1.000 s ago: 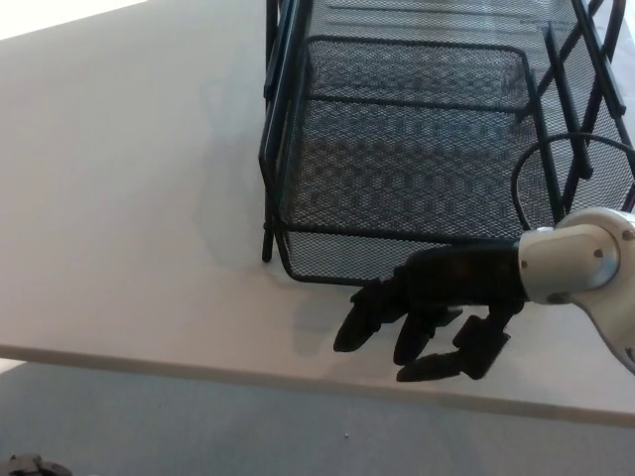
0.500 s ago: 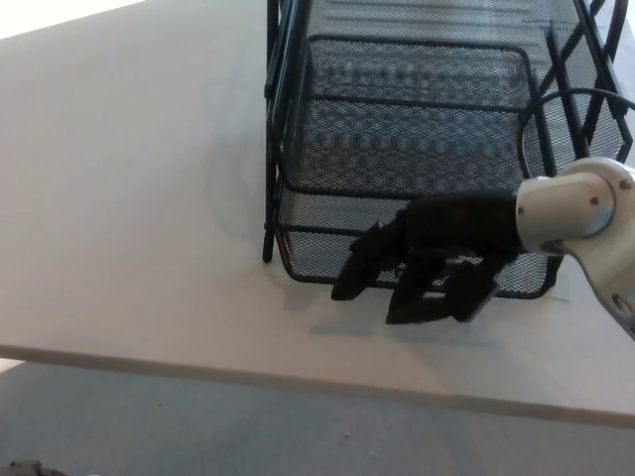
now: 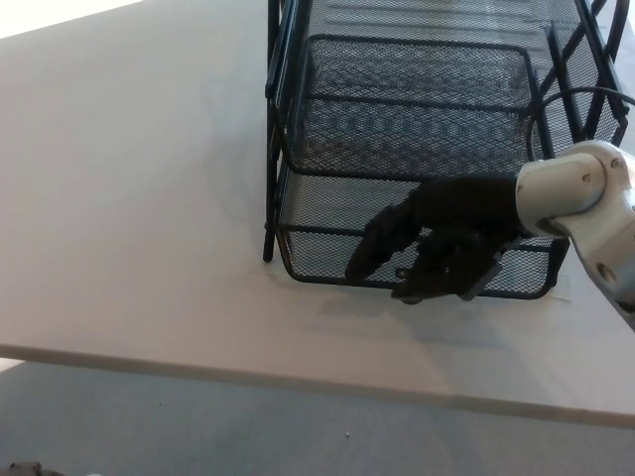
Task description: A balck drawer is kept on the middle of the table and the robot uses its right hand to push it back away from the robot
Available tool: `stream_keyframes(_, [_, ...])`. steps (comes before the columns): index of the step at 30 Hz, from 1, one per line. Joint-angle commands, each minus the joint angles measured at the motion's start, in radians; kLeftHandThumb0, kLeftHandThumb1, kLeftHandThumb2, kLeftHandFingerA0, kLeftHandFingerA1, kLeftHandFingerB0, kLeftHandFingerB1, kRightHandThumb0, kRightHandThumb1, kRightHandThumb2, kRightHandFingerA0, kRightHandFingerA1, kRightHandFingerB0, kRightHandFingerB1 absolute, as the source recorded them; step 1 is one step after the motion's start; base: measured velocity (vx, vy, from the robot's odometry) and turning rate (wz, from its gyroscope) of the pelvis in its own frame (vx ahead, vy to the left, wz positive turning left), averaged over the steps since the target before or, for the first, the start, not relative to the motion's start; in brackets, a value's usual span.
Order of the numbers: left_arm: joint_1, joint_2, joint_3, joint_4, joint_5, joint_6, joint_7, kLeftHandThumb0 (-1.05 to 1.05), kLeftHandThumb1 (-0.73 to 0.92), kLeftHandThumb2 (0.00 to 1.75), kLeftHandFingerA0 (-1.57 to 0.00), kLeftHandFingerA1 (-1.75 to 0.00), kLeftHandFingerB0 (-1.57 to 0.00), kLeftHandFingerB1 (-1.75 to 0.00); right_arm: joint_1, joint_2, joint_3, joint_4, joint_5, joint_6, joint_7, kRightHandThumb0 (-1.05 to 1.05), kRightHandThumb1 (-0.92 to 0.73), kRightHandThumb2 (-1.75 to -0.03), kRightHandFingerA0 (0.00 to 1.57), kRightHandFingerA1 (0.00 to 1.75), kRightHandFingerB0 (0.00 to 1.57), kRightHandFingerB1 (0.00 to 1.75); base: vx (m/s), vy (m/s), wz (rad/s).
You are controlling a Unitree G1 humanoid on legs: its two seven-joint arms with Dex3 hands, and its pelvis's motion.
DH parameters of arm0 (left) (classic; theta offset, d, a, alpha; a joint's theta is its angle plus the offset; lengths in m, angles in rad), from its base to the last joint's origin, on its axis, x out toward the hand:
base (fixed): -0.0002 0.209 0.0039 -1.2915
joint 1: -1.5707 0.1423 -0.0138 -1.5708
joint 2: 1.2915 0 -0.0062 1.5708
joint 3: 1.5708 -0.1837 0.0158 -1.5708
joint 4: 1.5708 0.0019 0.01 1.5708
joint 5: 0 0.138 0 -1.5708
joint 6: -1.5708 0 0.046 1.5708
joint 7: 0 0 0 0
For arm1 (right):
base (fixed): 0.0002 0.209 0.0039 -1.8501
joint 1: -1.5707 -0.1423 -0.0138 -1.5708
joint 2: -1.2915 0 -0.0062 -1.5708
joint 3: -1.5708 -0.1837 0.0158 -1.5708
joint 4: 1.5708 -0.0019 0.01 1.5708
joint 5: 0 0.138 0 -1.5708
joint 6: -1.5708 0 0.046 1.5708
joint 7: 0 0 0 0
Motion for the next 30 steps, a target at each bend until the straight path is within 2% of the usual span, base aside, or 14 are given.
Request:
stream_keyframes(1, [0.009, 0.021, -0.001, 0.001, 0.009, -0.031, 0.006, -0.63, 0.62, 0.96, -0.36, -0.52, -0.22, -0.44, 0.009, -0.008, -0.015, -0.005, -0.015, -0.033, -0.005, -0.58, -0.71, -0.63, 0.51, 0.42, 0.38, 0.36, 0.00, 0.000, 0.00])
stream_keyframes(7, [0.007, 0.023, 0.003, 0.003, 0.005, -0.025, 0.004, -0.60, 0.60, 0.96, -0.36, -0.53, -0.21, -0.44, 0.073, -0.035, 0.012, -0.128, -0.037, -0.062, 0.005, -0.59, -0.73, -0.63, 0.46, 0.40, 0.36, 0.34, 0.00, 0.000, 0.00])
stream_keyframes(11, [0.010, 0.024, 0.003, 0.008, 0.005, -0.031, 0.002, -0.60, 0.60, 0.95, -0.35, -0.52, -0.20, -0.44, 0.133, -0.062, 0.030, -0.282, -0.045, -0.062, 0.026, -0.60, -0.77, -0.63, 0.46, 0.39, 0.37, 0.34, 0.00, 0.000, 0.00])
stream_keyframes(13, [0.008, 0.022, 0.002, 0.008, 0.006, -0.027, 0.006, -0.63, 0.62, 0.95, -0.35, -0.51, -0.21, -0.43, 0.157, -0.073, 0.031, -0.353, -0.040, -0.048, 0.040, -0.63, -0.73, -0.64, 0.45, 0.39, 0.35, 0.34, 0.00, 0.000, 0.00])
stream_keyframes(14, [0.007, 0.020, 0.006, 0.008, 0.001, -0.023, 0.002, -0.65, 0.62, 0.94, -0.33, -0.50, -0.22, -0.43, 0.175, -0.080, 0.028, -0.404, -0.028, -0.045, 0.051, -0.61, -0.78, -0.64, 0.46, 0.39, 0.36, 0.34, 0.00, 0.000, 0.00])
stream_keyframes(18, [0.006, 0.021, -0.001, 0.003, 0.008, -0.021, 0.000, -0.67, 0.63, 0.94, -0.34, -0.49, -0.23, -0.43, 0.211, -0.096, 0.021, -0.519, -0.007, -0.004, 0.076, -0.61, -0.78, -0.64, 0.48, 0.38, 0.35, 0.33, 0.00, 0.000, 0.00])
stream_keyframes(24, [0.005, 0.021, 0.001, 0.007, 0.005, -0.024, -0.002, -0.60, 0.60, 0.95, -0.36, -0.52, -0.22, -0.44, 0.240, -0.143, -0.017, -0.724, 0.050, 0.087, 0.135, -0.57, -0.78, -0.64, 0.50, 0.38, 0.34, 0.33, 0.00, 0.000, 0.00])
stream_keyframes(28, [0.006, 0.019, 0.006, 0.010, 0.000, -0.026, -0.003, -0.60, 0.60, 0.94, -0.36, -0.52, -0.21, -0.44, 0.297, -0.179, -0.046, -0.804, 0.085, 0.101, 0.142, -0.59, -0.78, -0.64, 0.48, 0.38, 0.33, 0.33, 0.00, 0.000, 0.00])
stream_keyframes(30, [0.005, 0.019, 0.006, 0.009, 0.000, -0.022, -0.005, -0.63, 0.61, 0.93, -0.35, -0.51, -0.22, -0.43, 0.371, -0.210, -0.081, -0.849, 0.102, 0.120, 0.127, -0.57, -0.73, -0.63, 0.46, 0.39, 0.33, 0.34, 0.00, 0.000, 0.00])
